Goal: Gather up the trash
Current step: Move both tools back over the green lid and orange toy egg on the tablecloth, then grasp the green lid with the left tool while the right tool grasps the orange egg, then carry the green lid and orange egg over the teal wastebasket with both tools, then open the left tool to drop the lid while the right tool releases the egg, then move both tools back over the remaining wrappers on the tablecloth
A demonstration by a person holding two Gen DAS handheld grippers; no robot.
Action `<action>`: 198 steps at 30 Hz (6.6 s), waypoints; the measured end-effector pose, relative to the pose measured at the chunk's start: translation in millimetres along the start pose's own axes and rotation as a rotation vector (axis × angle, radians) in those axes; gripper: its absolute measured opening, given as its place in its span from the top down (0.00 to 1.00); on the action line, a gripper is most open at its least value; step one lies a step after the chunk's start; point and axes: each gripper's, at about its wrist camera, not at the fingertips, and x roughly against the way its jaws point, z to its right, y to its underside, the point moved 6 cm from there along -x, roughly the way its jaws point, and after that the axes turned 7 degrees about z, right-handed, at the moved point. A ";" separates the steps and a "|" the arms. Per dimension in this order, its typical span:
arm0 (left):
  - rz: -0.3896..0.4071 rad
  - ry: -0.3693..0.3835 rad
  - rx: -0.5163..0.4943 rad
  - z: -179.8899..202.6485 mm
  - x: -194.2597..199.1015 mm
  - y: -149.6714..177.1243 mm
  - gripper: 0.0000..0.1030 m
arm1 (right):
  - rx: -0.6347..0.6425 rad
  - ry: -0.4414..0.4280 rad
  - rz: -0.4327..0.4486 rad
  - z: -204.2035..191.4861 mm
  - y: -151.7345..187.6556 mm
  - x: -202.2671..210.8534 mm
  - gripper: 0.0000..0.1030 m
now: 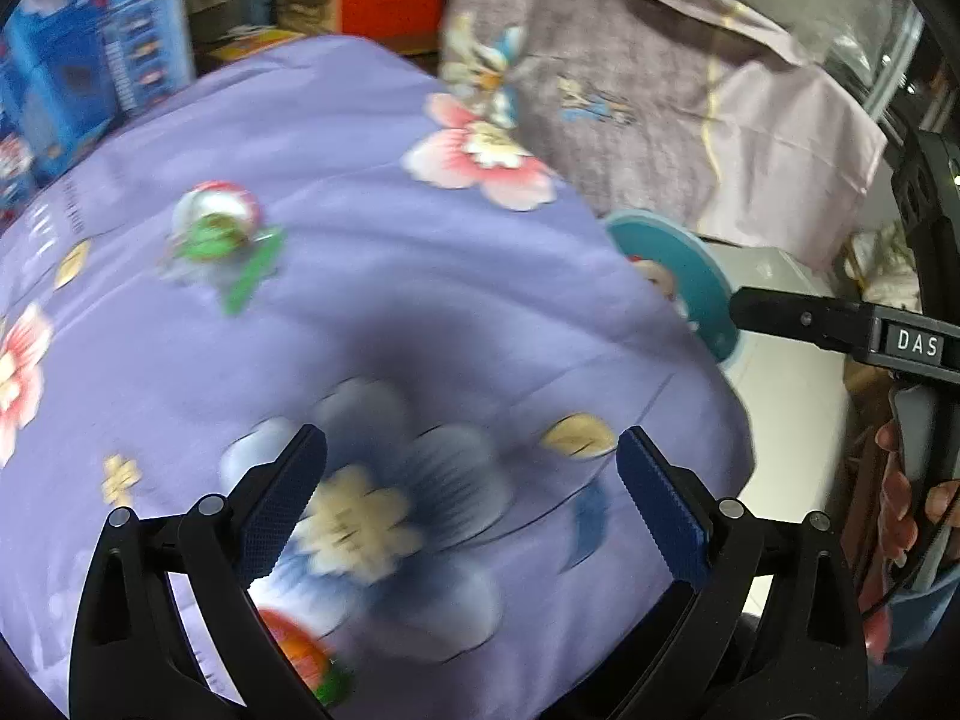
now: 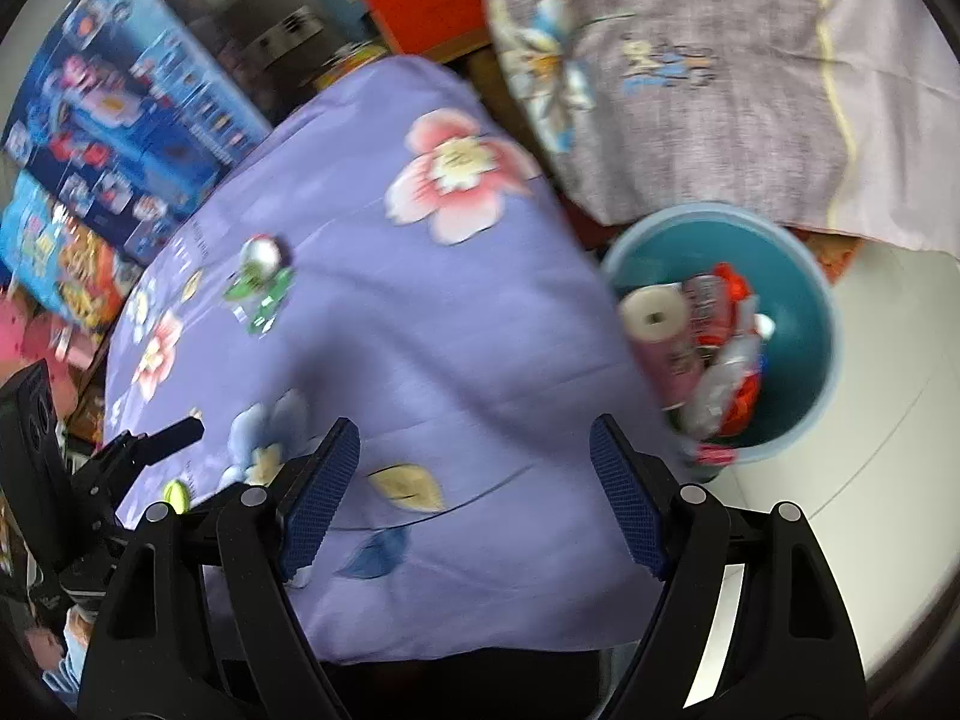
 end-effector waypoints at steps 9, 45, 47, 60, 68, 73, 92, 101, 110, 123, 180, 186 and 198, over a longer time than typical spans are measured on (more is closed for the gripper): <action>0.016 -0.112 0.101 -80.3 41.6 44.9 0.05 | 0.122 -0.077 -0.095 -78.0 44.7 -23.8 0.27; -0.030 -0.199 0.284 -209.3 77.1 158.6 0.05 | 0.476 -0.118 -0.269 -224.0 135.4 -97.8 0.59; -0.030 -0.196 0.257 -203.5 70.6 152.2 0.05 | 0.449 -0.109 -0.250 -215.9 125.6 -94.9 0.59; -0.025 -0.288 0.119 -187.8 51.2 136.0 0.45 | 0.334 -0.108 -0.213 -180.2 98.3 -90.8 0.59; -0.022 -0.219 0.215 -189.0 52.9 117.3 0.45 | 0.294 -0.119 -0.172 -164.2 81.5 -82.3 0.59; -0.012 -0.196 0.190 -168.3 51.7 96.7 0.45 | 0.252 -0.112 -0.130 -144.3 61.9 -74.9 0.59; 0.058 -0.066 -0.007 -43.7 24.0 -18.5 0.45 | 0.047 -0.057 0.089 -13.6 -20.2 -10.5 0.59; 0.048 -0.029 -0.112 23.9 -3.4 -59.5 0.45 | -0.044 -0.029 0.179 62.7 -46.5 17.5 0.59; 0.006 0.019 -0.202 95.2 -43.8 -84.8 0.45 | -0.095 0.010 0.246 126.6 -62.2 48.9 0.59; -0.053 0.101 -0.286 177.6 -101.1 -99.9 0.45 | -0.213 0.076 0.240 211.6 -54.0 64.0 0.59; -0.151 0.122 -0.161 126.9 -162.5 -103.9 0.11 | -0.251 0.089 0.022 177.9 -80.3 -39.8 0.28; -0.116 0.086 -0.117 89.8 -142.1 -100.1 0.11 | -0.170 0.079 -0.005 134.0 -89.3 -48.9 0.27; -0.046 -0.029 0.052 -38.6 -86.1 -81.2 0.11 | 0.026 0.014 -0.084 4.7 -98.3 -90.7 0.27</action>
